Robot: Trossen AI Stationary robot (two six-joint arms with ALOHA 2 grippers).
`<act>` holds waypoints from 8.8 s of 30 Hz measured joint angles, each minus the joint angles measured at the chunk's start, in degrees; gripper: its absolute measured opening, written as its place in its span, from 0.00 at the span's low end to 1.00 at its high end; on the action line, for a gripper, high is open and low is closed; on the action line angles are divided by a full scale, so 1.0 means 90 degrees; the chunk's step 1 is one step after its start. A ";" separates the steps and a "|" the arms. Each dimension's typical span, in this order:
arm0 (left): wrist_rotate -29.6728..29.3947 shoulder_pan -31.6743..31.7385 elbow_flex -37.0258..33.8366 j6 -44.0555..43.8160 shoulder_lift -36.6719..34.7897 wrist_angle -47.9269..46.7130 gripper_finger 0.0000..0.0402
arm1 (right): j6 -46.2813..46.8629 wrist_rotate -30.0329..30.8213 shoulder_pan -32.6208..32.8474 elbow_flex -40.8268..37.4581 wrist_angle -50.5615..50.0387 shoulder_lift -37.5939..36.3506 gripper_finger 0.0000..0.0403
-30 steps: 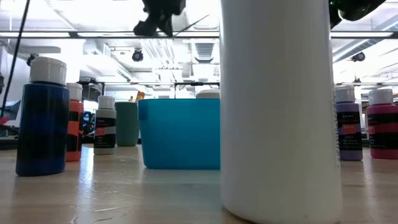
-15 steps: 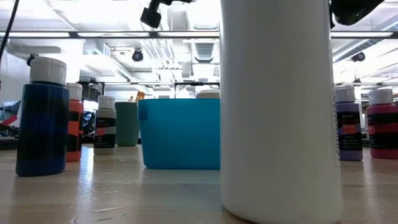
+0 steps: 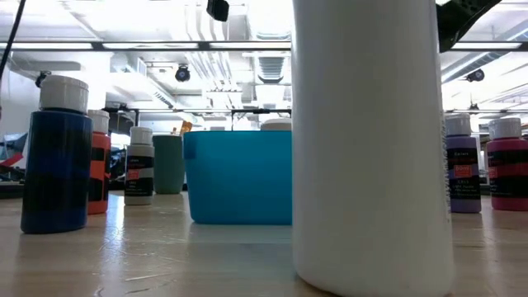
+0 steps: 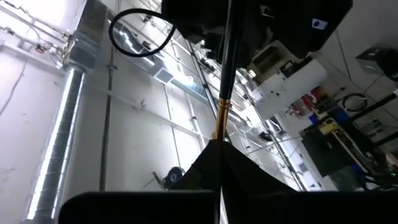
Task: Pick & Place Paint Supplies
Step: Put the yellow paint brush into the green cup
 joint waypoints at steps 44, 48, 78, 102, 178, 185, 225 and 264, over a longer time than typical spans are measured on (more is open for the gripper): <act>0.0048 0.0295 0.0000 -0.0019 0.0224 -0.0038 0.00 | -0.0252 0.0077 0.0888 0.1416 0.0147 0.1329 0.37; 0.0048 0.0295 0.0002 -0.0020 0.0224 -0.0038 0.00 | -0.0350 0.0223 0.0889 0.1455 0.0117 0.1341 0.29; -0.1248 0.0353 0.0007 -0.3600 -0.0140 -0.0165 0.22 | -0.0355 -0.0356 0.0915 0.1654 0.0031 0.1358 0.03; -0.0522 0.0587 -0.1342 -1.3598 -0.3682 -0.3950 0.33 | -0.1809 -0.0230 0.0913 0.1678 -0.0458 0.1249 0.03; 0.4005 0.1388 0.0216 -1.6296 -0.0359 -0.3528 0.28 | -0.3739 -0.0089 0.1032 0.2290 -0.2120 0.1242 0.03; 0.4029 0.1386 0.0216 -1.6016 -0.0354 -0.3538 0.04 | -0.3779 -0.0088 0.1032 0.2292 -0.2140 0.1249 0.03; 0.0901 0.1870 -0.1531 -1.5019 -0.2832 -0.4102 0.04 | -0.4646 0.0439 0.0830 0.2221 -0.4793 0.0088 0.23; 0.1773 0.4356 -0.5097 -1.5241 -0.2316 0.1040 0.04 | -0.4837 0.0938 0.0828 0.2159 -0.4703 0.0086 0.17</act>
